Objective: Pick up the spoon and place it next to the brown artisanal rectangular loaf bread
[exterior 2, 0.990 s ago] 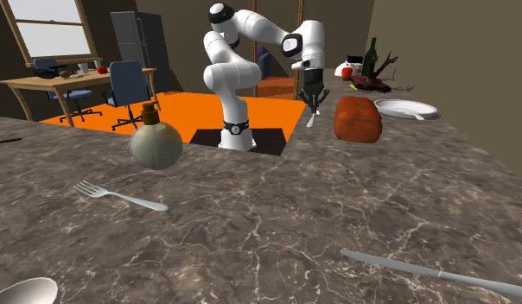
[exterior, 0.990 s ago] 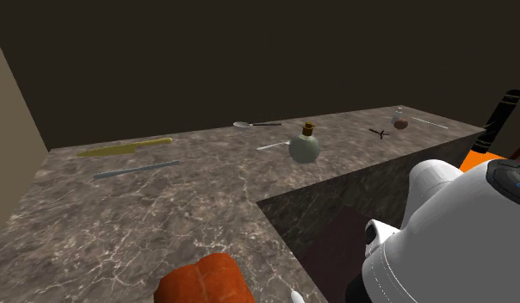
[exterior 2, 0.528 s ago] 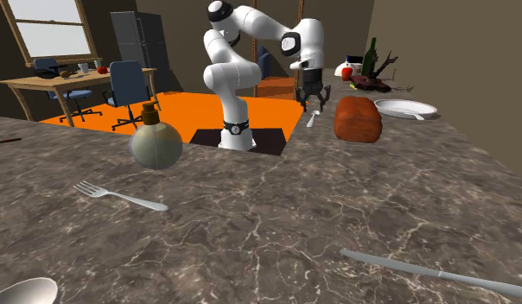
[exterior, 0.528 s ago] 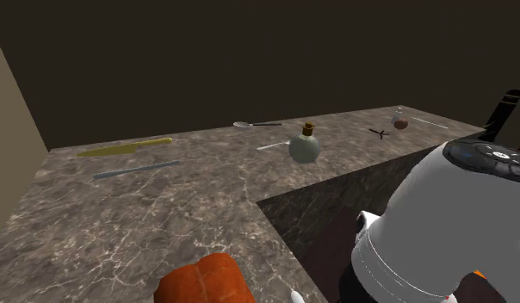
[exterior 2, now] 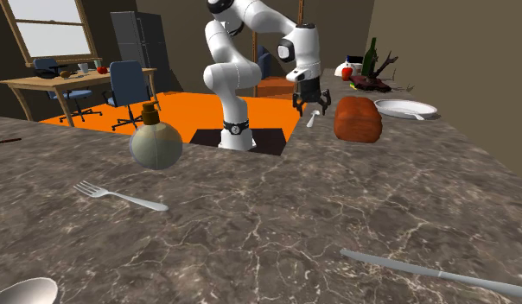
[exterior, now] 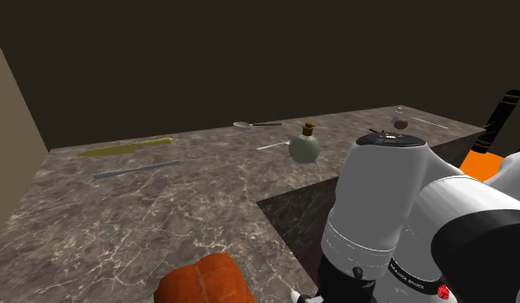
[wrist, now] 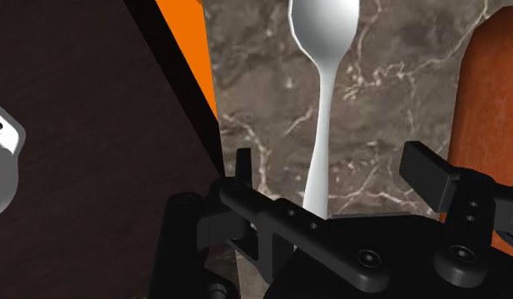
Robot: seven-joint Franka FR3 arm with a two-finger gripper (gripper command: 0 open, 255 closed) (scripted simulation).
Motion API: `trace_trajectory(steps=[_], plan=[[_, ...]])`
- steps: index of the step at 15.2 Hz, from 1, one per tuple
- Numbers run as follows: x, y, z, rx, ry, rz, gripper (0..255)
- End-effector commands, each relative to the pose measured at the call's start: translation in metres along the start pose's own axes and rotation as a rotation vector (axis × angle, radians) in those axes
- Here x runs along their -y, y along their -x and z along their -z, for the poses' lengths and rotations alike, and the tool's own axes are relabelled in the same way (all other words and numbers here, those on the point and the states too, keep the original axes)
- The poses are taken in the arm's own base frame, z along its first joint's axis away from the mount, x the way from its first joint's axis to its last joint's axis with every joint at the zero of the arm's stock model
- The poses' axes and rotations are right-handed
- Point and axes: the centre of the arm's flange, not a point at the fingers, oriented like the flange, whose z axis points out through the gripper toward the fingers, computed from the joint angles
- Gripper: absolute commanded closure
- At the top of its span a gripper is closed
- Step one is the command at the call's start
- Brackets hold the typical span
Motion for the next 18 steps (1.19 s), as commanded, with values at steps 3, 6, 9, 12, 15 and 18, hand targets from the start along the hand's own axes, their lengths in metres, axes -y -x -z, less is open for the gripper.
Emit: trace_trajectory(steps=[3, 6, 9, 12, 15, 18], plan=[[0.0005, 0.0002, -0.0083, 0.001, -0.001, 0.0, 0], [0.0005, 0.0002, -0.0083, 0.001, -0.001, 0.0, 0], [0.0005, 0.0002, -0.0083, 0.001, -0.001, 0.0, 255], [0.0006, 0.0002, -0.0084, 0.001, -0.001, 0.0, 255], [0.0004, 0.0003, -0.0085, 0.001, -0.001, 0.0, 255], [0.0005, 0.0002, -0.0083, 0.001, -0.001, 0.0, 255]])
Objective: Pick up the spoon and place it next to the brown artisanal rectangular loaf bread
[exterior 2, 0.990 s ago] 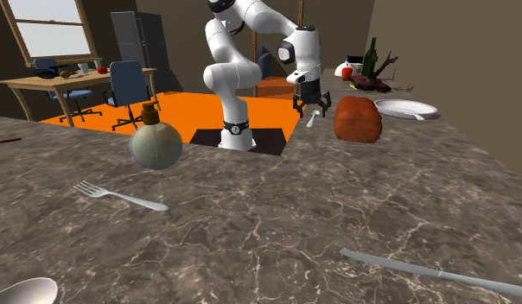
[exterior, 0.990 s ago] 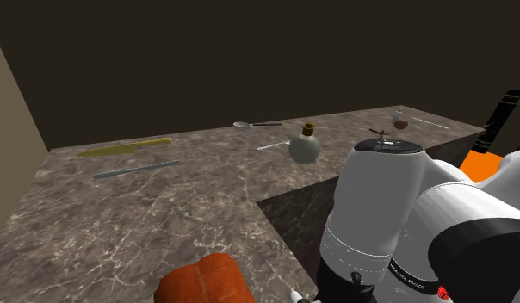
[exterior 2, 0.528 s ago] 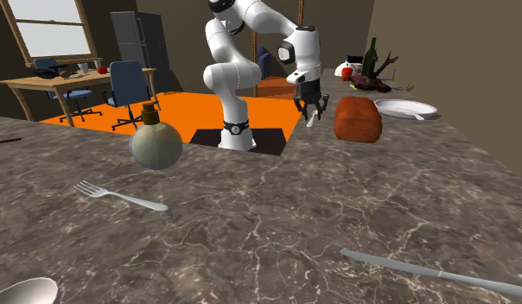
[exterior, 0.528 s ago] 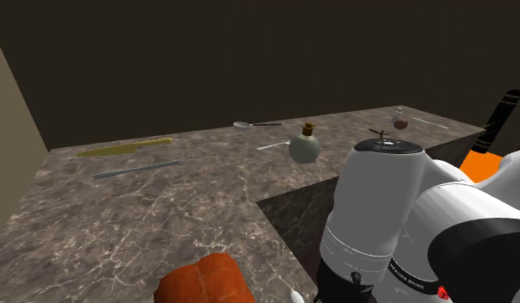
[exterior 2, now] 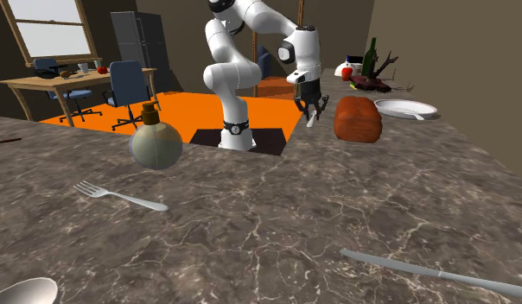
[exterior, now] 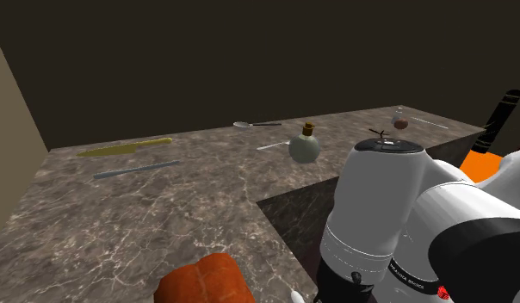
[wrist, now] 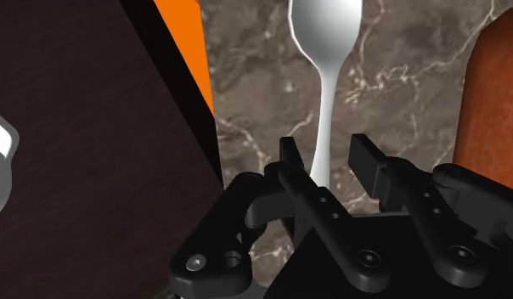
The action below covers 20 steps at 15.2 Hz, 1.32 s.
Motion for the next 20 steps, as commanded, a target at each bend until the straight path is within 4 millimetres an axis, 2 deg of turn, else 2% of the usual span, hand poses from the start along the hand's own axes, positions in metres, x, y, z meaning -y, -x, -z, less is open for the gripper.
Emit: trace_trajectory(steps=[1, 2, 6, 7, 14, 20], plan=[[0.0, 0.0, 0.0, 0.0, 0.0, 0.0, 255], [0.0, 0.0, 0.0, 0.0, 0.0, 0.0, 0], [0.004, -0.028, 0.043, -0.013, 0.02, -0.002, 0], [0.004, -0.03, 0.045, -0.014, 0.021, -0.002, 0], [0.003, -0.031, 0.005, -0.014, 0.021, -0.002, 0], [0.003, -0.031, 0.005, -0.014, 0.021, -0.002, 0]])
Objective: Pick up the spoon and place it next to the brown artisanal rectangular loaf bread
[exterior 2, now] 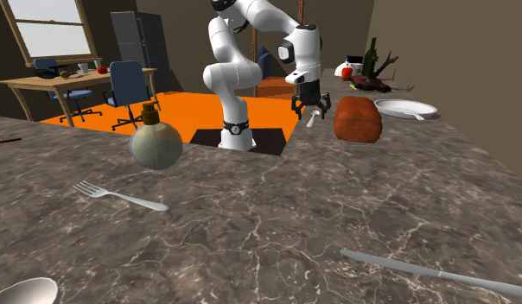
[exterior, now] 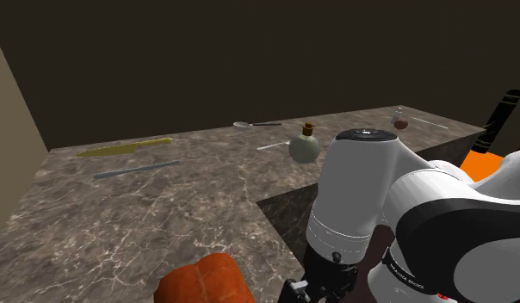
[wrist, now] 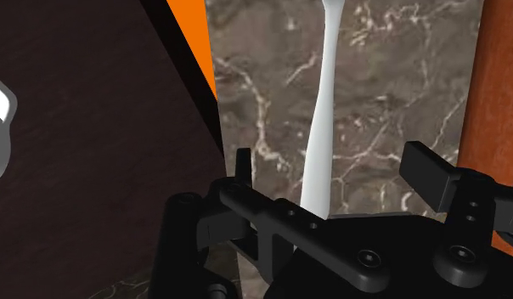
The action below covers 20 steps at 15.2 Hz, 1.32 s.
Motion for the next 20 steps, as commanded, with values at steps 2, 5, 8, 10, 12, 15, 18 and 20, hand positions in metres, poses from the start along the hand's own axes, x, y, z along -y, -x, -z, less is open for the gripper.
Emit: trace_trajectory(steps=[2, 5, 8, 10, 12, 15, 18, 20], plan=[[0.0, 0.0, 0.0, 0.0, 0.0, 0.0, 0], [0.0, 0.0, 0.0, 0.0, 0.0, 0.0, 255], [0.0, 0.0, 0.0, 0.0, 0.0, 0.0, 255], [0.0, 0.0, 0.0, 0.0, 0.0, 0.0, 255], [0.0, 0.0, 0.0, 0.0, 0.0, 0.0, 255], [0.002, 0.002, 0.015, 0.0, 0.0, 0.0, 255], [0.004, 0.004, 0.031, 0.0, 0.0, 0.0, 255], [0.006, 0.005, 0.041, 0.0, 0.0, 0.0, 255]])
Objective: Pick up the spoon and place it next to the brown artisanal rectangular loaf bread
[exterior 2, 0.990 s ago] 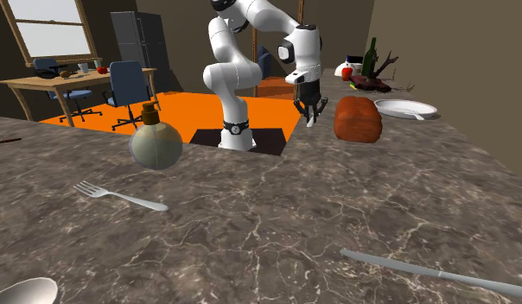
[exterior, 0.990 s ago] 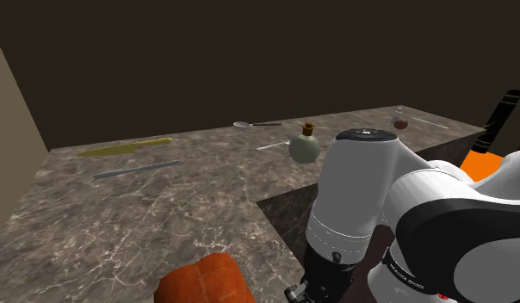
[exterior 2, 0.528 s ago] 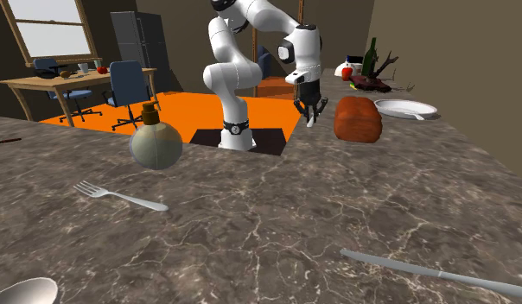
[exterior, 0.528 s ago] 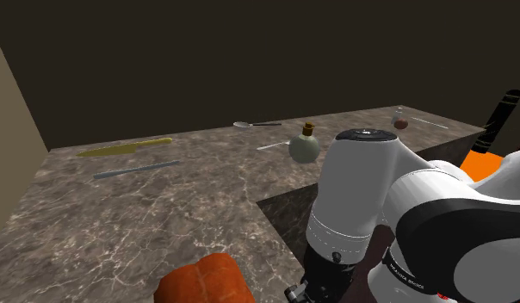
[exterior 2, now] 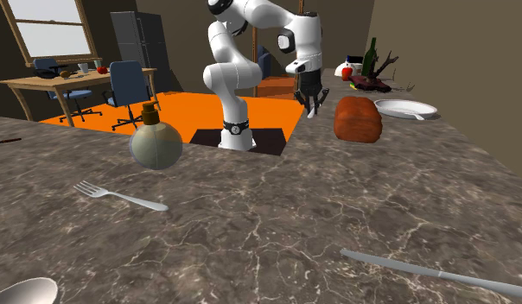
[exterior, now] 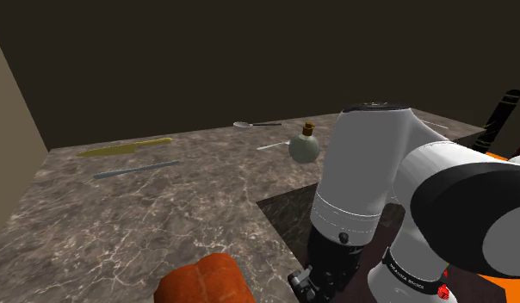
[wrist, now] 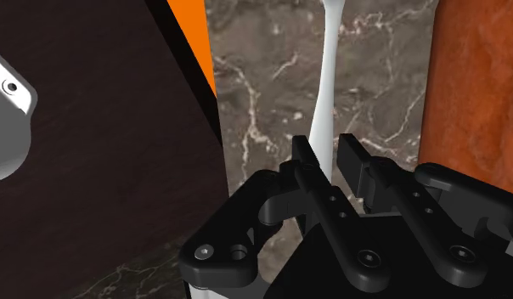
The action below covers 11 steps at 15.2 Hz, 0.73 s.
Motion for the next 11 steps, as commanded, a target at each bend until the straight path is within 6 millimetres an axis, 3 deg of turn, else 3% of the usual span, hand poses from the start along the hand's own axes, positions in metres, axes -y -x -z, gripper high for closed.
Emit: trace_trajectory(steps=[1, 11], plan=[[0.002, 0.002, 0.01, 0.0, 0.001, 0.0, 255], [0.009, 0.009, 0.062, 0.0, 0.001, 0.0, 255]])
